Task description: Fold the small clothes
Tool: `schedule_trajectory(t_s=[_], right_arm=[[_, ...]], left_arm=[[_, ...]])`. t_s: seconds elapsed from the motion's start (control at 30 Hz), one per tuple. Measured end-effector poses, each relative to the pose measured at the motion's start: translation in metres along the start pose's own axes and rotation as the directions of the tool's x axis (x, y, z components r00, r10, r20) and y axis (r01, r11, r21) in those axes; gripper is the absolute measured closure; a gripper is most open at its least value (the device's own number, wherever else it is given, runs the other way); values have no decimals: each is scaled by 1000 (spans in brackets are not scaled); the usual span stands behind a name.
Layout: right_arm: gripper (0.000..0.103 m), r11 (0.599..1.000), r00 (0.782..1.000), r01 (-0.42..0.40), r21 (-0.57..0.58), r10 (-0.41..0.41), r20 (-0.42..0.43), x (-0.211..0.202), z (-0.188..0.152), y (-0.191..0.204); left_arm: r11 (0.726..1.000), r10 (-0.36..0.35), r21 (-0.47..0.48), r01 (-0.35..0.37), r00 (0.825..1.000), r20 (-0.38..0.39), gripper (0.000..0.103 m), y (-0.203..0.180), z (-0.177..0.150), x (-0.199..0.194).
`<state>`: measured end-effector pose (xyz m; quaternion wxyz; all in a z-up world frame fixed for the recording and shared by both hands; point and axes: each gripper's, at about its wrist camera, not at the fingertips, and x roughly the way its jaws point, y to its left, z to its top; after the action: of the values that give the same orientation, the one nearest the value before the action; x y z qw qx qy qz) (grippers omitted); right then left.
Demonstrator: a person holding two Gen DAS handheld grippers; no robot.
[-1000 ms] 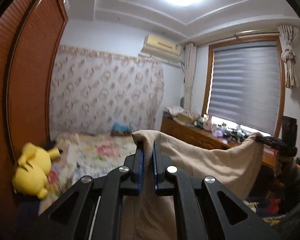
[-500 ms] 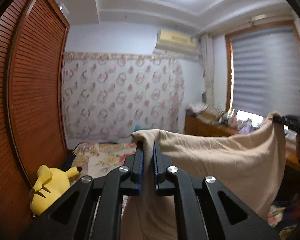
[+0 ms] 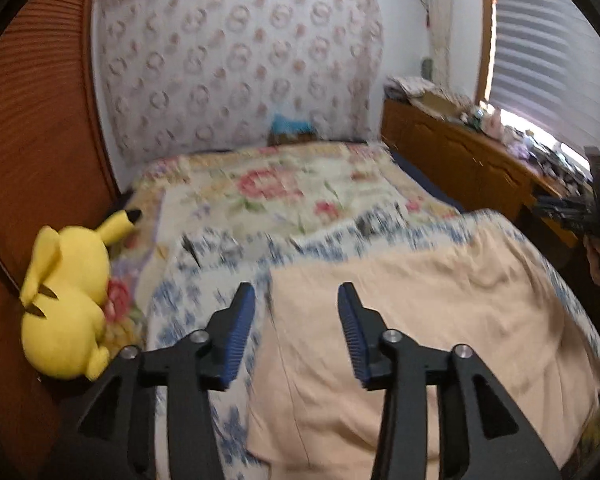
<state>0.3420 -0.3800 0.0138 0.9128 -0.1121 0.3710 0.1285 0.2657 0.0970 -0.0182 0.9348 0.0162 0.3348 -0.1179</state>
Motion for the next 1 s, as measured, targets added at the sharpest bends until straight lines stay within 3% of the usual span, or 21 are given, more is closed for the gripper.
schedule_trajectory(t_s=[0.07, 0.2, 0.37, 0.53, 0.73, 1.0], right_arm=[[62, 1000, 1000, -10, -4, 10, -8, -3, -16, -2], [59, 998, 997, -66, 8, 67, -36, -19, -47, -5], [60, 994, 992, -104, 28, 106, -73, -31, -85, -4], [60, 985, 982, -160, 58, 164, -89, -56, -131, 0], [60, 983, 976, -170, 62, 177, -127, -77, -178, 0], [60, 983, 976, -162, 84, 172, -133, -80, -194, 0]], left_arm=[[1000, -24, 7, 24, 1000, -20, 45, -8, -15, -3], [998, -64, 5, 65, 997, -52, 45, -21, -43, -11], [998, -66, -29, 63, 992, -106, 45, -27, -74, -11], [999, -37, -3, 37, 987, -155, 45, -34, -106, -11], [1000, -18, -9, 16, 981, -191, 45, -33, -122, -3], [1000, 13, 28, -7, 979, -201, 44, -39, -130, 2]])
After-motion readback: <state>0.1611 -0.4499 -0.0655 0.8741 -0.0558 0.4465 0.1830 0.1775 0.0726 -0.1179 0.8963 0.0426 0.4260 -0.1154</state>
